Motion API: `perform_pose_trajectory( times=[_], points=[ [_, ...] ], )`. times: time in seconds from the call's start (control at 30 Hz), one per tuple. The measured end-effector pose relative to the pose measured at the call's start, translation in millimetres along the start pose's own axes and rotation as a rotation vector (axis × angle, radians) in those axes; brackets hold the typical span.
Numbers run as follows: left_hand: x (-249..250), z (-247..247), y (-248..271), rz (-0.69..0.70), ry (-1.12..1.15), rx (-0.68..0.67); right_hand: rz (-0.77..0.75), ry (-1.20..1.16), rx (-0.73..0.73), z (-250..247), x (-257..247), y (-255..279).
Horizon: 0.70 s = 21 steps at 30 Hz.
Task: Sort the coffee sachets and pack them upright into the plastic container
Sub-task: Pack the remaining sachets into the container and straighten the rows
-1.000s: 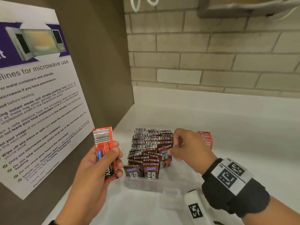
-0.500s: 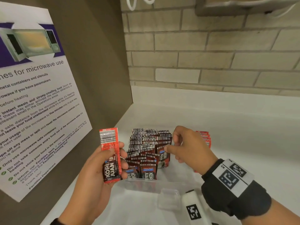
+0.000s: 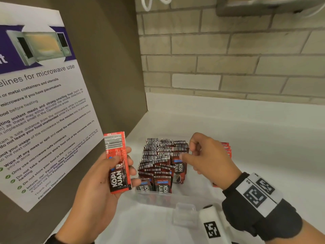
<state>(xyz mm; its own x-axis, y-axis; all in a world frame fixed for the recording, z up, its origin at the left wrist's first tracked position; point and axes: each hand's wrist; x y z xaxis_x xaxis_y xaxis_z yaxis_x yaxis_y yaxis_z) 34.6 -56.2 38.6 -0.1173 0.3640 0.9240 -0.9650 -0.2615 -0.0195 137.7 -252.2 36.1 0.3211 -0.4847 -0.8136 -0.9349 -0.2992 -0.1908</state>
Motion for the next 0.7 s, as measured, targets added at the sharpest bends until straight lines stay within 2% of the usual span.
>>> perform_pose_trajectory(
  times=[0.13, 0.3, 0.37, 0.5, 0.6, 0.7],
  points=[
    [7.6, 4.2, -6.4, 0.085, -0.093, -0.047, -0.075, -0.053, 0.057, -4.6, -12.8, 6.0],
    [24.3, 14.0, -10.9, -0.123, 0.211, -0.108, -0.154, -0.094, 0.025, -3.9, -30.1, 15.2],
    [28.7, 17.9, -9.4, -0.153, 0.254, -0.17, -0.193, -0.127, 0.003, -0.9, -35.0, 18.5],
    [22.4, 21.8, -6.4, -0.271, 0.253, -0.366, -0.342, -0.248, -0.005, 0.1, -47.8, 24.5],
    [12.3, 25.9, -2.1, -0.386, 0.203, -0.465, -0.456, -0.173, -0.147, -4.0, -56.8, 26.9],
    [7.5, 30.0, 3.3, -0.36, 0.055, -0.49, -0.416, -0.25, -0.212, -8.0, -59.1, 26.7]
  ],
)
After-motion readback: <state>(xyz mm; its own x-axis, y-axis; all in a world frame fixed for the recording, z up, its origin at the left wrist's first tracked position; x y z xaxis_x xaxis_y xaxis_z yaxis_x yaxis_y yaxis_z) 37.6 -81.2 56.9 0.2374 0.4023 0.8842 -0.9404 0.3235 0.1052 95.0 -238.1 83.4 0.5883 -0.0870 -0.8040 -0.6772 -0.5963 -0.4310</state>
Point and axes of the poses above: each hand's wrist, its own y-axis away from the middle knuckle, its own z-axis out of the palm, x = y × z, and after that the axes turned 3 degrees about -y, right-handed
